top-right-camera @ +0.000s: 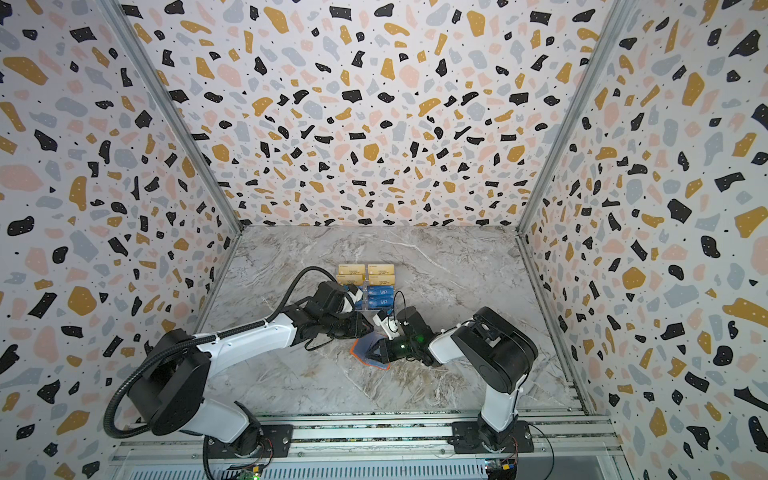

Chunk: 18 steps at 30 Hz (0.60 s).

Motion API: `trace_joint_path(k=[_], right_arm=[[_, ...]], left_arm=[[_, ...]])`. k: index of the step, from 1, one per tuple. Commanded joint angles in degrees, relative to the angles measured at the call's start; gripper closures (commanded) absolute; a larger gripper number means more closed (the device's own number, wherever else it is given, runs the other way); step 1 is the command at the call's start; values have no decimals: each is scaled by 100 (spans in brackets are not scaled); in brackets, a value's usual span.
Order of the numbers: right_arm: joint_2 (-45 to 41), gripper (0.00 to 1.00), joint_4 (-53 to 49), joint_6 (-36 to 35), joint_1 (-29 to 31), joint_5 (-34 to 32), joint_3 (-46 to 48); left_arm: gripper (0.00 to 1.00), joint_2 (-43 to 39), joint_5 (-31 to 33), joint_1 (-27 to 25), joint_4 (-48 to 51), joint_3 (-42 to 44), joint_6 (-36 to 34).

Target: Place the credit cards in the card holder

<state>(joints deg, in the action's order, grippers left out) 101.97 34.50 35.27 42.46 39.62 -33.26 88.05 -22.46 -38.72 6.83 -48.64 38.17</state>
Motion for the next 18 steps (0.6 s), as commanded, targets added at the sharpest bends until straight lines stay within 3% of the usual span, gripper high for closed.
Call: trace_joint_path(k=[1,10,18], right_arm=[[84,81,-225,-80,35,-73,10],[-60,81,-471,-231,26,-127,104],[-636,82,-1332,-666,26,-570,153]], left_arm=[[70,133,-204,22,-313,164,-121],[77,211,295,196,171,373,-537],[84,116,627,181,18,825,-456]])
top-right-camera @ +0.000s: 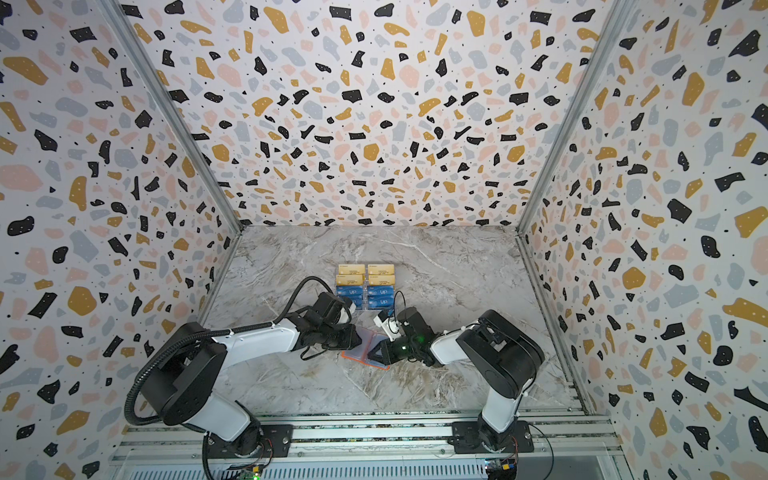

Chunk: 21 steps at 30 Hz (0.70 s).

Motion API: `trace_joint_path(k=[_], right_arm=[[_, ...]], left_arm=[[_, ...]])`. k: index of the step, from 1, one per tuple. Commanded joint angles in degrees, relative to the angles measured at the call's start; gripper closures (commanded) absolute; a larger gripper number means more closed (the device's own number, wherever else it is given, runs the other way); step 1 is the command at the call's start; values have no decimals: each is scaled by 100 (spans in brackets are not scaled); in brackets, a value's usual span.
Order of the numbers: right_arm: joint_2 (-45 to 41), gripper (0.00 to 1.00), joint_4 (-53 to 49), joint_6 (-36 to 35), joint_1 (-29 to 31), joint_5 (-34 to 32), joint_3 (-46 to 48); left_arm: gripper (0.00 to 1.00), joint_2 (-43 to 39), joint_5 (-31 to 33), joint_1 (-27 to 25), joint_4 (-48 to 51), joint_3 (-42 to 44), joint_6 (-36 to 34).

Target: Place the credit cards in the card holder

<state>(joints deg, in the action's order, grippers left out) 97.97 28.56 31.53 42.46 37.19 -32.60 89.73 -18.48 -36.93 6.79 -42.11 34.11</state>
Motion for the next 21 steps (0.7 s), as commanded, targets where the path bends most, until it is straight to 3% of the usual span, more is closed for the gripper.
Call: trace_joint_path(k=[1,14,21], right_arm=[[-292,82,-816,-326,29,-355,80],[-412,82,-1863,-825,4,-1199,-224],[-78,84,-1968,-1124,-78,-1284,-615]], left_arm=[[85,-51,267,-15,0,211,-30],[88,-482,646,-397,-607,968,769],[91,-738,916,-569,-876,1392,1390]])
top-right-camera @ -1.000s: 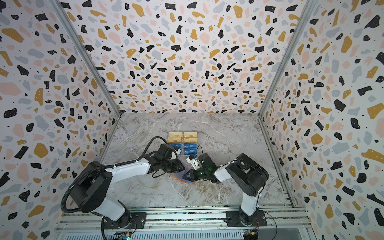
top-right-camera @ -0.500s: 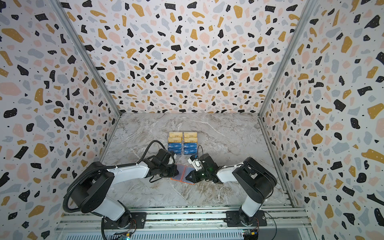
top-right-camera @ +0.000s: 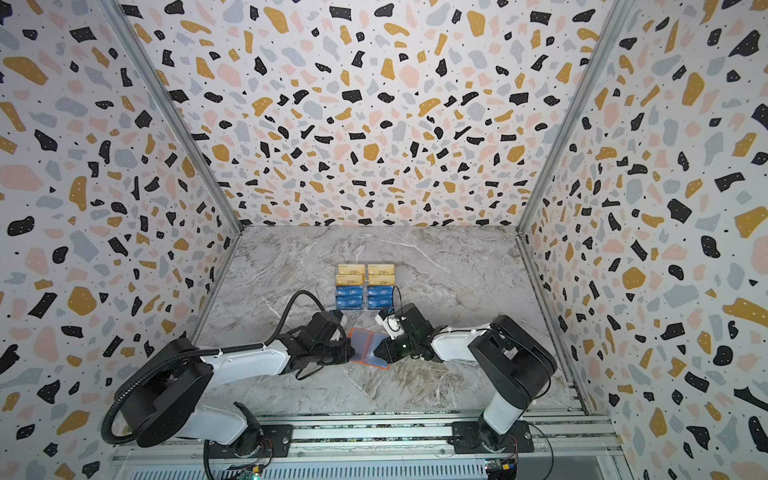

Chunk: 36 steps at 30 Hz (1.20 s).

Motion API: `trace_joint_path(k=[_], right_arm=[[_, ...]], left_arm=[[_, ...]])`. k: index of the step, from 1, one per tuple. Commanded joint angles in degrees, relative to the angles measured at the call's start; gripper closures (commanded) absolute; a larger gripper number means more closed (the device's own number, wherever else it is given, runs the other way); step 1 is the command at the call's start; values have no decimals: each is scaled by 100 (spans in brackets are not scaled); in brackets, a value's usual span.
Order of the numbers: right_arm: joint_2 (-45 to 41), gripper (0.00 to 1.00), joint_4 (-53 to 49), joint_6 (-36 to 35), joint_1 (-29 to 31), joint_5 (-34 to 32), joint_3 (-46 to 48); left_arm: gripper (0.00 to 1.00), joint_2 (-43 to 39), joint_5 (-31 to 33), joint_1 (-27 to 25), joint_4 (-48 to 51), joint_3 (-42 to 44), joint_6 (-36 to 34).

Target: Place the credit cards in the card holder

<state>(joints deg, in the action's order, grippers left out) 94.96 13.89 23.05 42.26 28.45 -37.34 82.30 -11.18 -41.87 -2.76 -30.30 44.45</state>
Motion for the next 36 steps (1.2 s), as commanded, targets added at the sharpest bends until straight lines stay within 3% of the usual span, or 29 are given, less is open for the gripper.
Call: trace_joint_path(k=[1,7,12,18,26,30,33,36], right_arm=[[273,84,-523,-315,-64,-408,-207],[416,84,-721,-560,-163,-416,-590],[60,81,-1033,-530,-190,-540,-617],[-521,63,-1364,-314,-115,-1116,-332],[-1235,44,-1396,164,198,-1881,174],[-947,45,-1401,204,329,-1970,107],[-760,56,-1444,230,401,-2150,43],[-683,74,-1391,203,389,-2201,35]], left_arm=[[91,6,195,-100,67,233,393],[95,-91,327,-244,-66,413,802],[96,-273,545,-495,-186,614,1270],[97,-345,774,-720,-176,601,1573],[97,-362,846,-758,-101,633,1673],[97,-334,830,-753,-101,558,1638],[96,-375,826,-769,-21,453,1581],[96,-388,813,-774,67,394,1567]])
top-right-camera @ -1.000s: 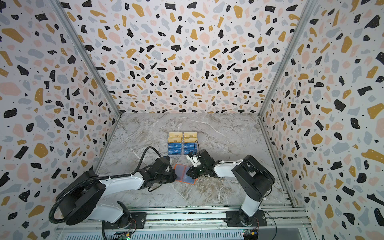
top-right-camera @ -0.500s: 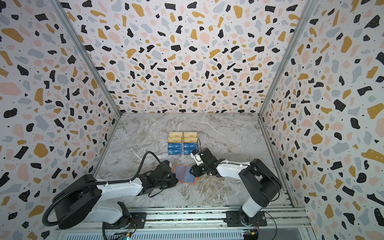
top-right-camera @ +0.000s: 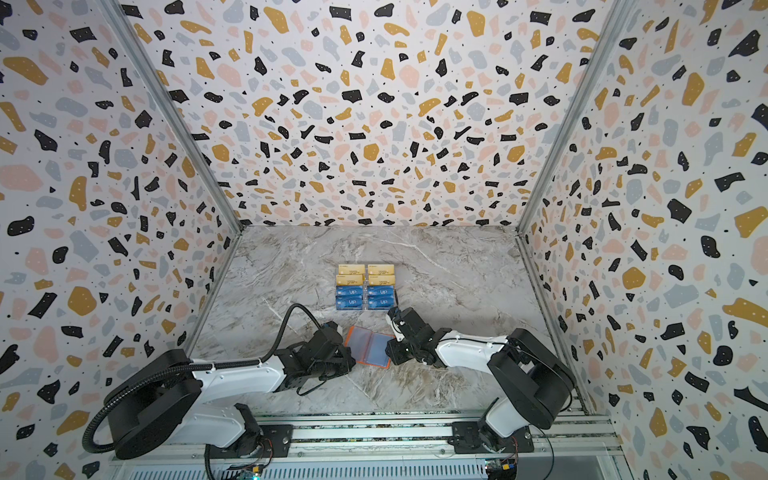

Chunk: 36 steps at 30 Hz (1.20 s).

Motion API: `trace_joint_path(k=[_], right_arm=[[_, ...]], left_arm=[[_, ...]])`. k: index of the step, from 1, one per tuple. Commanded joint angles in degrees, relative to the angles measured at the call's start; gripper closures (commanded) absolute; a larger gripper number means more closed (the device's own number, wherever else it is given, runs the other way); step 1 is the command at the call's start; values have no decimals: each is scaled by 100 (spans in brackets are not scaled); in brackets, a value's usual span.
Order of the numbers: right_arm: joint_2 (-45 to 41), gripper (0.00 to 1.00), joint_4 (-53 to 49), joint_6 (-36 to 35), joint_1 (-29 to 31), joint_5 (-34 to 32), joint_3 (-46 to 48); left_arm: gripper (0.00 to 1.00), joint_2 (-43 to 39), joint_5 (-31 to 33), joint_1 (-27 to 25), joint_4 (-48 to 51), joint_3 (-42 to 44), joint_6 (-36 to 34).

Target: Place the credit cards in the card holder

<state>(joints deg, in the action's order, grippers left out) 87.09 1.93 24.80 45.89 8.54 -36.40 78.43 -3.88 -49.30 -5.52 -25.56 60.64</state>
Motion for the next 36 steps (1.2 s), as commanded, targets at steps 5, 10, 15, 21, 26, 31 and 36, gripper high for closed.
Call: trace_joint_path(k=[5,10,15,21,26,31,36], right_arm=[[273,87,-224,-202,-27,-192,-237],[510,89,-501,-599,-45,-317,-587],[607,89,-597,-747,-88,-292,-775],[572,88,-632,-608,-89,-157,-781],[558,83,-617,-612,-81,-111,-759],[523,68,-667,-637,-80,-33,-798],[291,58,-674,-612,-89,130,-814]], left_arm=[[95,-38,-122,-73,327,-202,52],[92,-227,-507,-197,527,-534,123],[86,-624,-698,-213,926,-653,104],[79,-651,-568,-172,1438,-1261,-288],[79,-329,-357,256,1539,-1682,-654],[79,111,-412,699,1642,-1728,-1298],[80,381,-490,737,1706,-1594,-1681]])
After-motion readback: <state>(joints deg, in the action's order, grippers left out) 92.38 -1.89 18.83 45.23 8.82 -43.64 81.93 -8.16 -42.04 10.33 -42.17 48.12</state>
